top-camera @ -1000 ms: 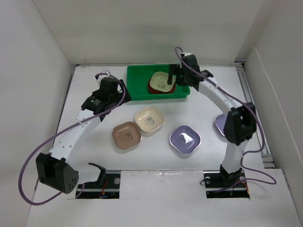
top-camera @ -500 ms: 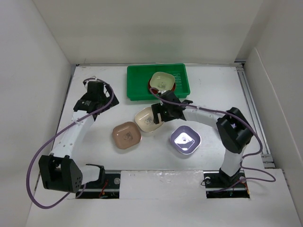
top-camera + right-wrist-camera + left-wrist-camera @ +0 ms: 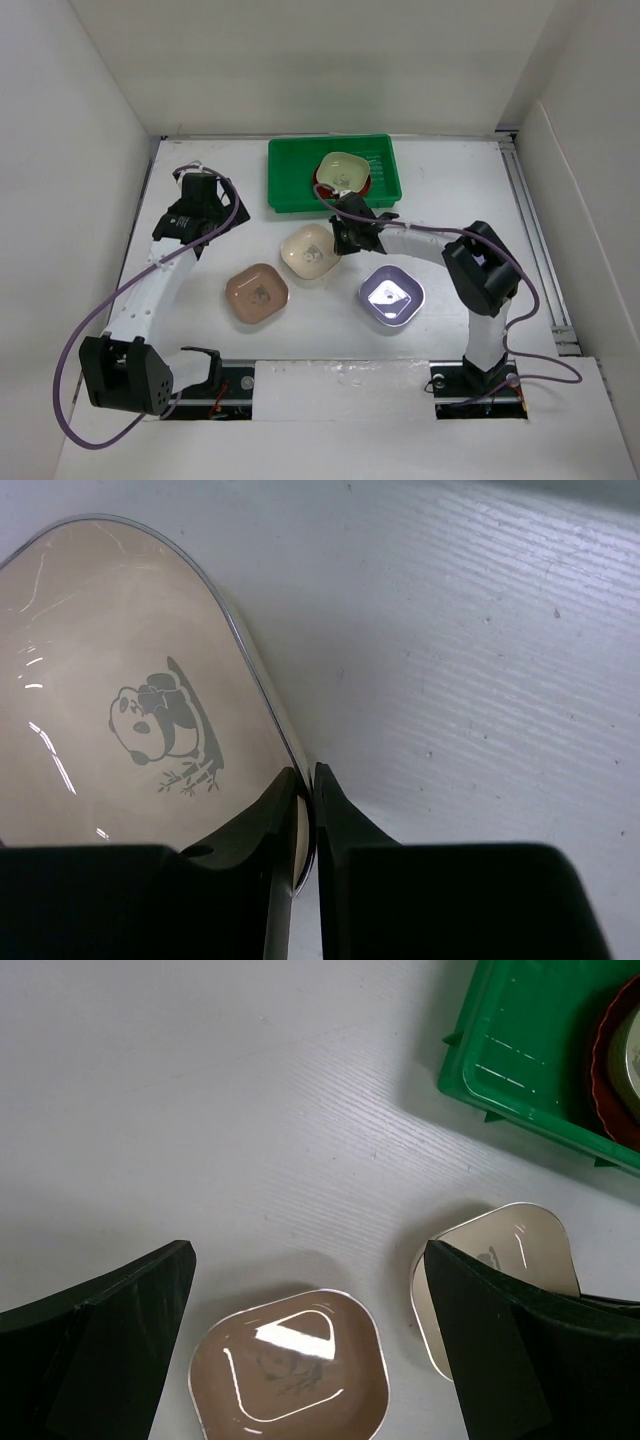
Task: Place the plates into the plastic bin on the countertop
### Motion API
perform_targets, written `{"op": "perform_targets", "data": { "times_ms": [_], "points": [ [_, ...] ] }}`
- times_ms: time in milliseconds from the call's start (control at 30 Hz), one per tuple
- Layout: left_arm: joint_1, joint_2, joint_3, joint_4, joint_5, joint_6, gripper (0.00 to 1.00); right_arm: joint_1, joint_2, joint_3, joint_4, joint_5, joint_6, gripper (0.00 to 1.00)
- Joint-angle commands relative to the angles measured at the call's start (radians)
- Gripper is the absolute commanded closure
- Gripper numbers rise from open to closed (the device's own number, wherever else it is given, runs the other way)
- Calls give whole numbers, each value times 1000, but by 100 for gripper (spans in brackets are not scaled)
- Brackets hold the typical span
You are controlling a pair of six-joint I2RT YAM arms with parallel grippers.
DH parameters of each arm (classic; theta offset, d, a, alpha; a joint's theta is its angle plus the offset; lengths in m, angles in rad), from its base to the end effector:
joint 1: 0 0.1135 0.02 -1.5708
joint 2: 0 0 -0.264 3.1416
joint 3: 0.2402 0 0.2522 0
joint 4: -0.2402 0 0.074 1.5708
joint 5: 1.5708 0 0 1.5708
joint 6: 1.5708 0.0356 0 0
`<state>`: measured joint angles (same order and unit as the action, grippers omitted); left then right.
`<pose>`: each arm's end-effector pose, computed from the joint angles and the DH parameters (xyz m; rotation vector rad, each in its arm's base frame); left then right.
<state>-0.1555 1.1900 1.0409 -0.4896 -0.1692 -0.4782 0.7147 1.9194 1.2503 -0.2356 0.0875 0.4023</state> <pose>0.2584 -0.0344 0.3165 -0.4464 2.1583 -0.1677 0.3096 0.2645 0.1707 -0.3526 2.4830 0.3666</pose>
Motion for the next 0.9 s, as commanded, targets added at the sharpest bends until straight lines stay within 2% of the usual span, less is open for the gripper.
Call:
{"op": "perform_targets", "data": {
  "times_ms": [0, 233, 367, 467, 600, 767, 800, 867],
  "points": [
    [1, -27, -7, 20, -10, 15, 0, -1, 4, -9, -22, 104, 18, 98],
    [1, -36, -7, 20, -10, 15, 0, -11, -117, -40, -142, 212, 76, 100],
    [1, -36, -7, 20, -19, 15, 0, -43, -241, -78, -142, 85, 40, 100],
    [1, -36, -7, 20, -19, 15, 0, -78, -290, -55, -160, 55, 30, 100],
    [1, -36, -7, 20, -29, 15, 0, -187, -289, 85, -186, 64, 65, 100],
    [1, -36, -7, 20, -29, 15, 0, -308, -128, 316, -205, 28, 141, 100],
    [1, -36, -16, 20, -29, 15, 0, -325, -99, 351, -180, -38, 130, 100],
    [1, -36, -16, 20, -19, 15, 0, -371, 27, 530, -201, -80, 98, 100]
  ]
}}
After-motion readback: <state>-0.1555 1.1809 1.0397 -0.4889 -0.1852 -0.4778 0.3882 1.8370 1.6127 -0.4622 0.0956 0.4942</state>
